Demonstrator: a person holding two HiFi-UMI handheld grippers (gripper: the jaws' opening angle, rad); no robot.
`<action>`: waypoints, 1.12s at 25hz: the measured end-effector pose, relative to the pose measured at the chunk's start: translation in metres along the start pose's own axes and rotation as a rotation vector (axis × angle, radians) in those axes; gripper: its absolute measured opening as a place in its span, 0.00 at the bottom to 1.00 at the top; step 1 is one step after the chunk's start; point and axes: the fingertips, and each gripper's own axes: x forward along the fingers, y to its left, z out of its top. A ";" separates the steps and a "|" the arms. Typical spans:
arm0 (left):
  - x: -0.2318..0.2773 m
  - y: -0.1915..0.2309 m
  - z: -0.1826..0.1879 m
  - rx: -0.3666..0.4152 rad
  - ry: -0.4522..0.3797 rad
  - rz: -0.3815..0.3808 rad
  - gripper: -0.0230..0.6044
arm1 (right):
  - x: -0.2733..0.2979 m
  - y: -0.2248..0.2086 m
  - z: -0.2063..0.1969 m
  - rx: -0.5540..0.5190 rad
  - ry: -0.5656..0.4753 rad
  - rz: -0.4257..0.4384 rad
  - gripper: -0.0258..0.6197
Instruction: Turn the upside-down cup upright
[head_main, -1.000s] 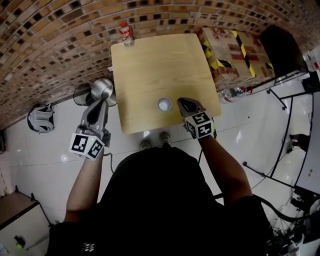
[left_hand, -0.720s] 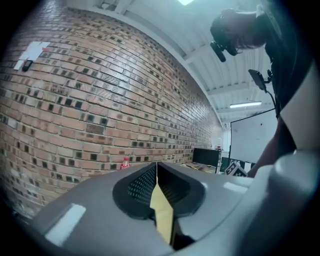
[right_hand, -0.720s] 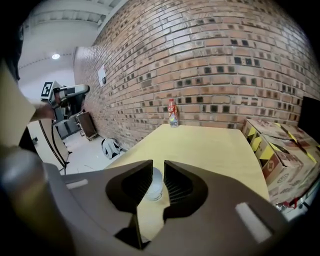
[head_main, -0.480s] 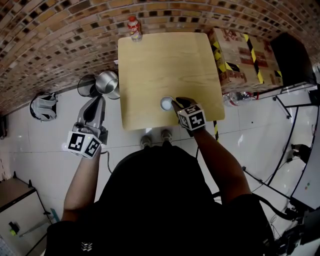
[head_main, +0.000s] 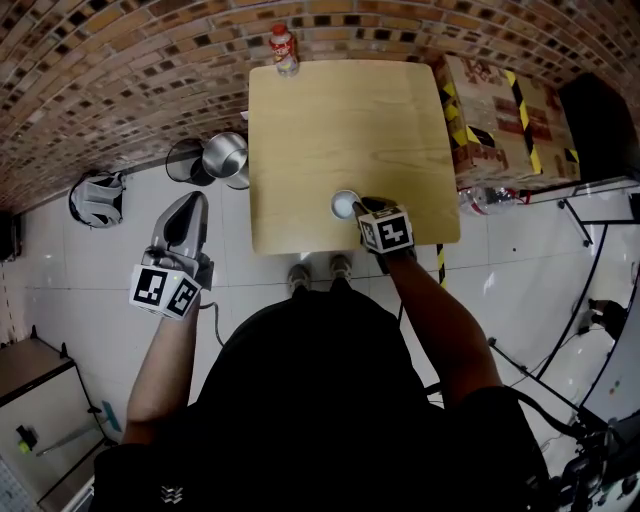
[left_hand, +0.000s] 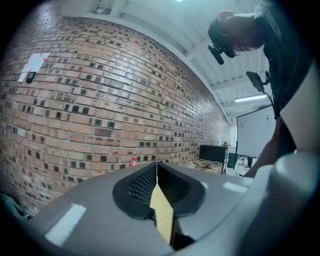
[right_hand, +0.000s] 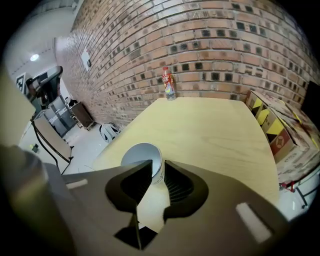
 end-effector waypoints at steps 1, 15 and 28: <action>-0.001 0.000 -0.001 0.001 0.003 0.001 0.05 | 0.001 -0.001 -0.001 0.004 0.001 -0.005 0.15; 0.014 -0.013 0.000 0.000 -0.003 -0.049 0.05 | -0.032 -0.036 0.015 -0.069 -0.073 -0.218 0.07; 0.011 -0.009 0.000 -0.005 -0.008 -0.044 0.05 | -0.031 -0.036 0.007 -0.153 -0.006 -0.342 0.07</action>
